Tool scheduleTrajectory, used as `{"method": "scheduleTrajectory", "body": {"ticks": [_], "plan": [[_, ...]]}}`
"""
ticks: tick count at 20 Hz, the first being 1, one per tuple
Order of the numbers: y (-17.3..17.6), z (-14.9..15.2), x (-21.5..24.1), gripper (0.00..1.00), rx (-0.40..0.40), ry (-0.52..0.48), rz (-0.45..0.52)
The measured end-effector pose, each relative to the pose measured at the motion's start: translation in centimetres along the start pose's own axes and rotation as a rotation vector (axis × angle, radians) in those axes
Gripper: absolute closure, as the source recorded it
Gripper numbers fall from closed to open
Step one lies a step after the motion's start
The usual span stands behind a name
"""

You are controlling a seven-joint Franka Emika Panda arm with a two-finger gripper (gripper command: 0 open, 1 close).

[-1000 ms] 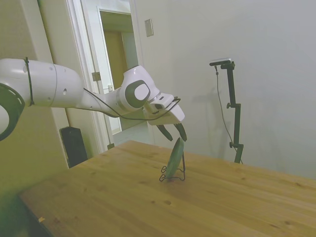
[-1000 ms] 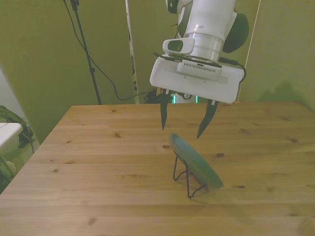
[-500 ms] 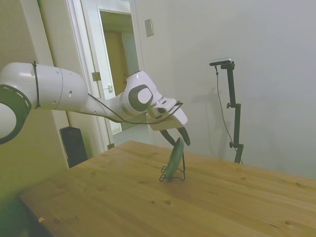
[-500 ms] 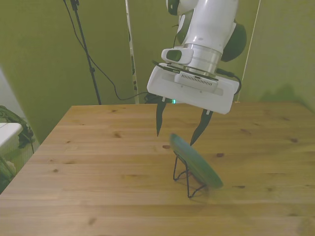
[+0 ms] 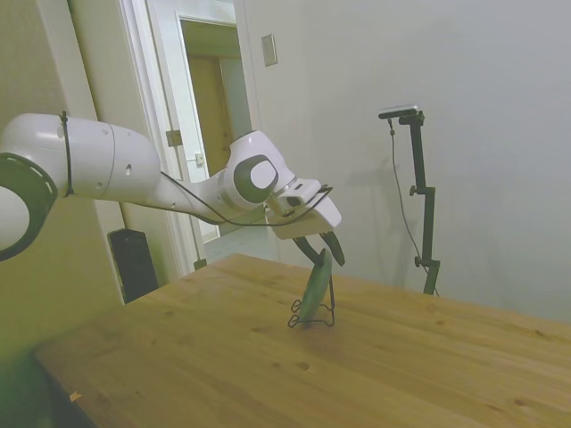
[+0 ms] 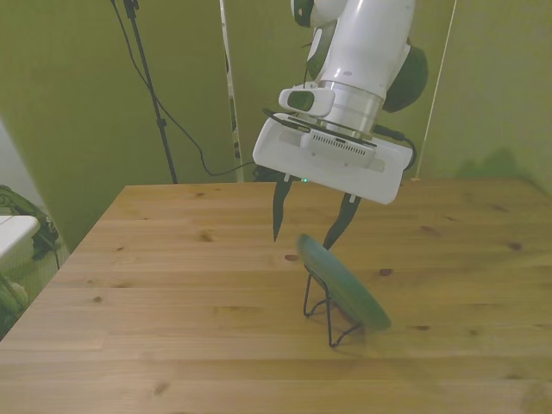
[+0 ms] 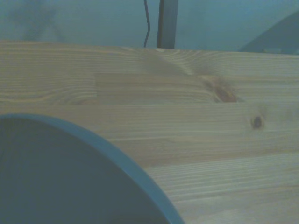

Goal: Unload the plate

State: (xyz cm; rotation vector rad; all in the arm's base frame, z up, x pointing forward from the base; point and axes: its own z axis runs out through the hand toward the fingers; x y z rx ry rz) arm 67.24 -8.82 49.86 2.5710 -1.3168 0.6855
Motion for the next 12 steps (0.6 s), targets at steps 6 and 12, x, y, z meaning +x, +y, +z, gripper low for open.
{"method": "scheduleTrajectory", "body": {"ticks": [6,12], "plan": [[-0.06,0.49,-0.11,1.00,-0.004,-0.001,-0.004],[-0.18,0.61,-0.20,1.00,-0.002,0.001,-0.009]]}}
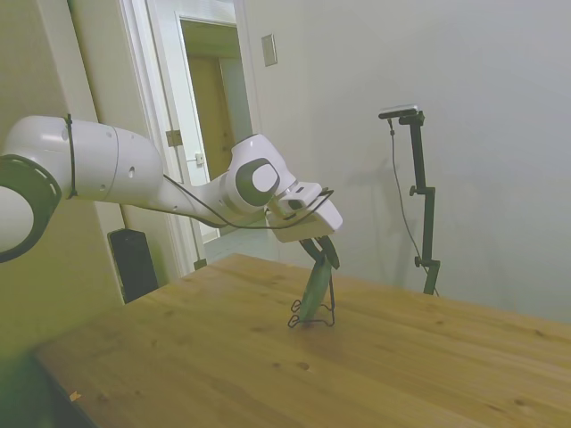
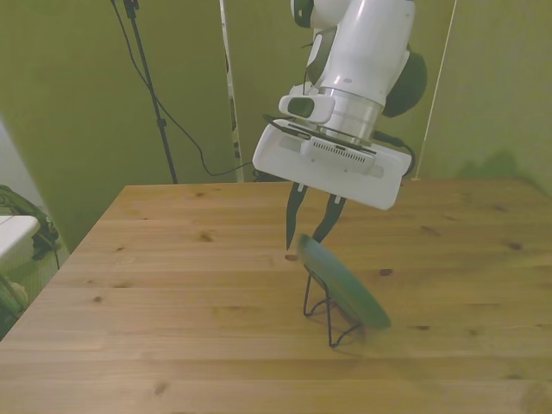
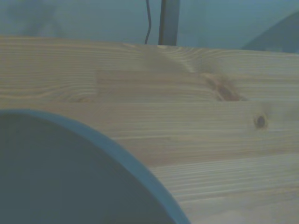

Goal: Unload the plate

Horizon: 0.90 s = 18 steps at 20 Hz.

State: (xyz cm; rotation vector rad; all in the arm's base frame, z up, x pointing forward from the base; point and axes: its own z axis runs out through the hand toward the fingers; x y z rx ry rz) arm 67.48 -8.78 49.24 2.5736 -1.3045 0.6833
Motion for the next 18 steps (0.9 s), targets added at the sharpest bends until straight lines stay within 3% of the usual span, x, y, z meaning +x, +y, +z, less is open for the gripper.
{"method": "scheduleTrajectory", "body": {"ticks": [11,18], "plan": [[-0.2,-0.1,0.0,1.00,0.004,0.010,-0.011],[-1.6,-2.2,-0.1,1.00,0.042,0.032,-0.022]]}}
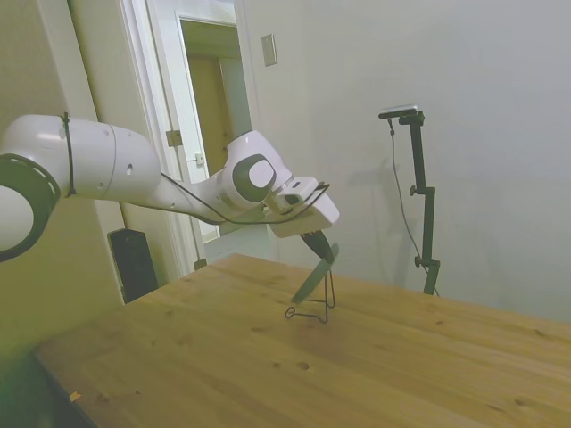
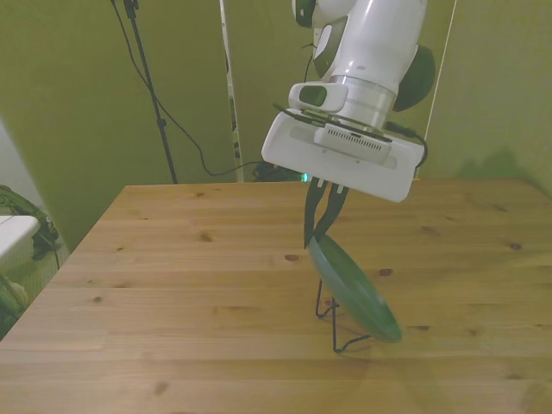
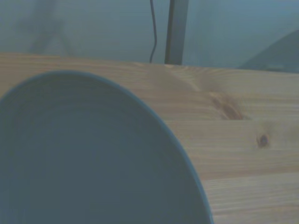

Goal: Unload the plate

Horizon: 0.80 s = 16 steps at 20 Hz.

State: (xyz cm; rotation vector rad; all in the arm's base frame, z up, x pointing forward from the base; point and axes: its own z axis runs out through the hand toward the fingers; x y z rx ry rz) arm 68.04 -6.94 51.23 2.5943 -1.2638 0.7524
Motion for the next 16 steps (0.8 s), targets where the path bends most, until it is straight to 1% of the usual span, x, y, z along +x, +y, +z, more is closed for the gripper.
{"method": "scheduleTrajectory", "body": {"ticks": [2,4,8,10,13,16], "plan": [[-0.7,-1.2,0.1,1.00,0.022,0.002,0.004],[-1.4,-3.3,0.1,1.00,0.052,-0.020,0.013],[-1.9,-9.7,-1.2,1.00,0.116,-0.122,-0.003],[-1.5,-12.3,-2.2,1.00,0.127,-0.177,-0.023],[0.3,-14.5,-4.3,1.00,0.110,-0.307,-0.082],[3.1,-15.4,-6.0,1.00,0.063,-0.455,-0.163]]}}
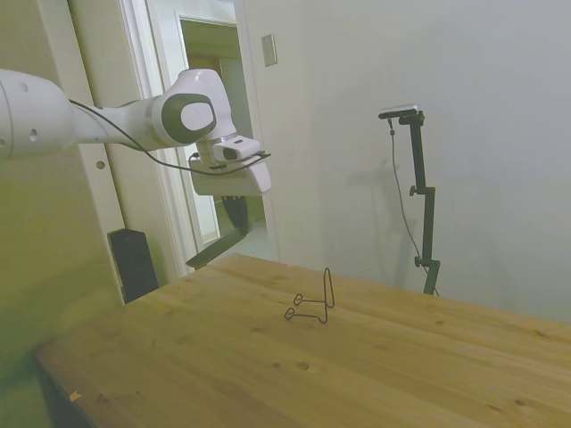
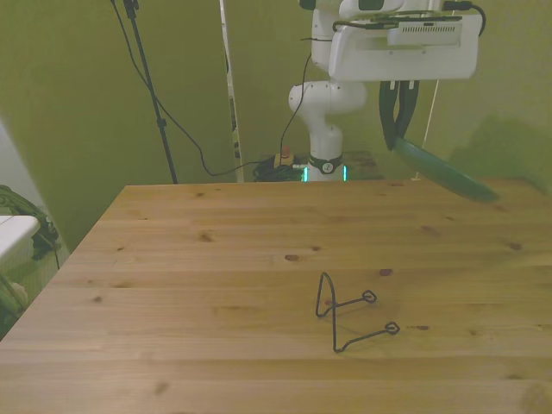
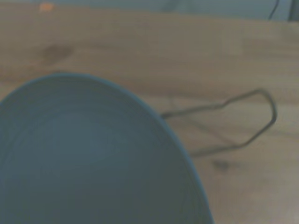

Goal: Unload the plate

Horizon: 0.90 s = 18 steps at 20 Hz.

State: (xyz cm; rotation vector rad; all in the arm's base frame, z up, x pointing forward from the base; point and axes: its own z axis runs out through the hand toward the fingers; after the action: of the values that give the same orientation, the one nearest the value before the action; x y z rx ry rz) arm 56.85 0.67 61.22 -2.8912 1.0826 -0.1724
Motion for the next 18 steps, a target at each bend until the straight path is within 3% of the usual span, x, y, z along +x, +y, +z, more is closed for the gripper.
{"method": "scheduleTrajectory", "body": {"ticks": [3,6,13,18], "plan": [[2.8,0.6,-1.0,1.00,-0.061,-0.125,-0.051],[4.6,2.9,-0.4,1.00,-0.091,-0.166,-0.049],[6.5,13.4,-0.7,1.00,-0.091,-0.154,-0.032],[7.7,17.0,-1.1,1.00,-0.074,-0.119,-0.028]]}}
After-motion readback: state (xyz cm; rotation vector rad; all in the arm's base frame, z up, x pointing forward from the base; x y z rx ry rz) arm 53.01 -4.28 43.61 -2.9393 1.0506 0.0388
